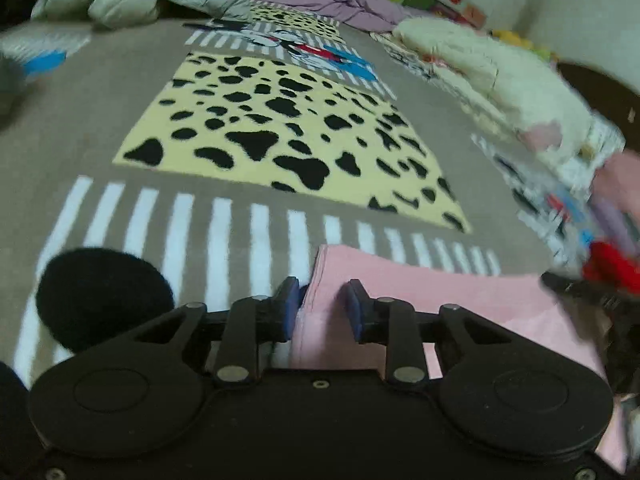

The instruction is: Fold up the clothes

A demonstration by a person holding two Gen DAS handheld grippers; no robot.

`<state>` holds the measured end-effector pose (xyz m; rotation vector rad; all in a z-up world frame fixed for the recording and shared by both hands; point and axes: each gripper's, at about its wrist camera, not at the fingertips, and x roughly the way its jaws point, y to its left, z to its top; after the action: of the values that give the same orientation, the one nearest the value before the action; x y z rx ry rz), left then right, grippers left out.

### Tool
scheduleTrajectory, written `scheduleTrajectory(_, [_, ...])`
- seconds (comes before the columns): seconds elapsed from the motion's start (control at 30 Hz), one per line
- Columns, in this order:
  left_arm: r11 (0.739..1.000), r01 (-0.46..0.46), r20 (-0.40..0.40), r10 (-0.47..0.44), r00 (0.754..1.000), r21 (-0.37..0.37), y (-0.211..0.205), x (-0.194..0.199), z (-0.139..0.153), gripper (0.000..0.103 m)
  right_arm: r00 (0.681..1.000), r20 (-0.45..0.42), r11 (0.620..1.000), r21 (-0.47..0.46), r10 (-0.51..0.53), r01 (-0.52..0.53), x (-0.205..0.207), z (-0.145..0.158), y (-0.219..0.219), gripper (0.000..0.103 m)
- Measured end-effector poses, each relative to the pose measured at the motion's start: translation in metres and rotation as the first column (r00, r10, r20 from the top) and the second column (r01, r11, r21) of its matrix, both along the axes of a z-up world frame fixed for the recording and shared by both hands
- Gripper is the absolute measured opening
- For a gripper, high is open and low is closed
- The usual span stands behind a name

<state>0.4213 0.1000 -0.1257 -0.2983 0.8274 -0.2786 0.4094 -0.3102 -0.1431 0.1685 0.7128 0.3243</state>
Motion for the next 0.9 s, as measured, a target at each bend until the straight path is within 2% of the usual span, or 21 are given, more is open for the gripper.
scheduleTrajectory(0.03, [1.000,-0.003,0.016,0.003,1.000,-0.006,0.003,-0.003,0.003,0.026,1.000,-0.001,1.000,-0.003,-0.004,0.004,0.001,0.000,0.000,0.011])
scheduleTrajectory(0.1, [1.000,-0.011,0.055,0.010,0.998,0.006,0.010,-0.013,0.010,0.026,0.999,0.019,0.998,-0.041,-0.040,0.041,-0.004,0.008,0.002,0.022])
scheduleTrajectory(0.17, [1.000,-0.020,0.108,0.018,0.994,0.017,0.016,-0.026,0.019,0.026,0.996,0.069,0.998,-0.020,-0.059,0.061,-0.015,0.020,-0.004,0.021])
scheduleTrajectory(0.3, [1.000,-0.007,0.199,0.002,0.980,0.025,0.022,-0.057,0.035,0.026,0.988,0.146,0.997,-0.046,-0.050,0.057,-0.052,0.039,-0.010,0.022])
scheduleTrajectory(0.47, [0.996,0.072,0.234,-0.083,0.969,0.056,0.002,-0.100,0.041,0.026,0.978,0.201,0.996,-0.054,-0.058,0.070,-0.109,0.052,-0.023,0.023])
scheduleTrajectory(0.6, [0.987,0.136,0.246,-0.152,0.957,0.080,-0.027,-0.135,0.041,0.026,0.974,0.202,0.995,-0.008,-0.099,0.102,-0.151,0.055,-0.045,0.023])
scheduleTrajectory(0.73, [0.970,0.225,0.236,-0.241,0.941,0.094,-0.065,-0.178,0.032,0.026,0.979,0.189,0.997,0.020,-0.079,0.076,-0.190,0.045,-0.042,0.025])
scheduleTrajectory(0.77, [0.962,0.251,0.234,-0.269,0.934,0.104,-0.075,-0.189,0.030,0.026,0.980,0.186,0.997,0.025,-0.072,0.068,-0.200,0.042,-0.040,0.025])
scheduleTrajectory(0.9, [0.924,0.356,0.223,-0.380,0.898,0.143,-0.114,-0.236,0.020,0.026,0.984,0.164,0.997,-0.028,0.073,-0.069,-0.246,0.026,-0.004,0.025])
